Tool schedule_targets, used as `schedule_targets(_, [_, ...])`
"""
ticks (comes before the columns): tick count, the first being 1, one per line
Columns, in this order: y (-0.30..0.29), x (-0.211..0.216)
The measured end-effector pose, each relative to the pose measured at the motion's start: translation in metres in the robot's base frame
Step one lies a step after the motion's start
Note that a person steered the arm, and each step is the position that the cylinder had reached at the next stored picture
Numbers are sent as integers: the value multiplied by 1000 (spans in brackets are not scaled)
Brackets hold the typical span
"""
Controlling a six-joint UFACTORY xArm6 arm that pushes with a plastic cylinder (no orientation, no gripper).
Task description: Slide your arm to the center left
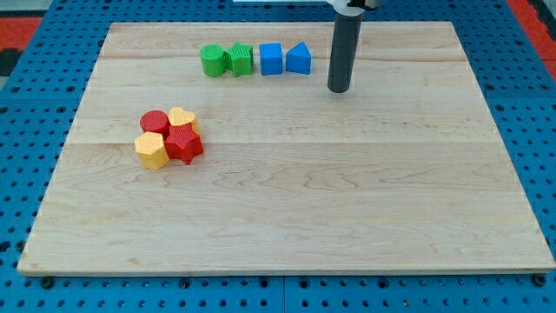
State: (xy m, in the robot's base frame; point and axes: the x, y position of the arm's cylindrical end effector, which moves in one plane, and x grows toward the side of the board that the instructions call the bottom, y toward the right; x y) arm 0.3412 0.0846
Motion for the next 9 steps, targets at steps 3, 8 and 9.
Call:
schedule_targets(3, [-30, 59])
schedule_targets(8, [-333, 5])
schedule_targets(9, [-384, 33])
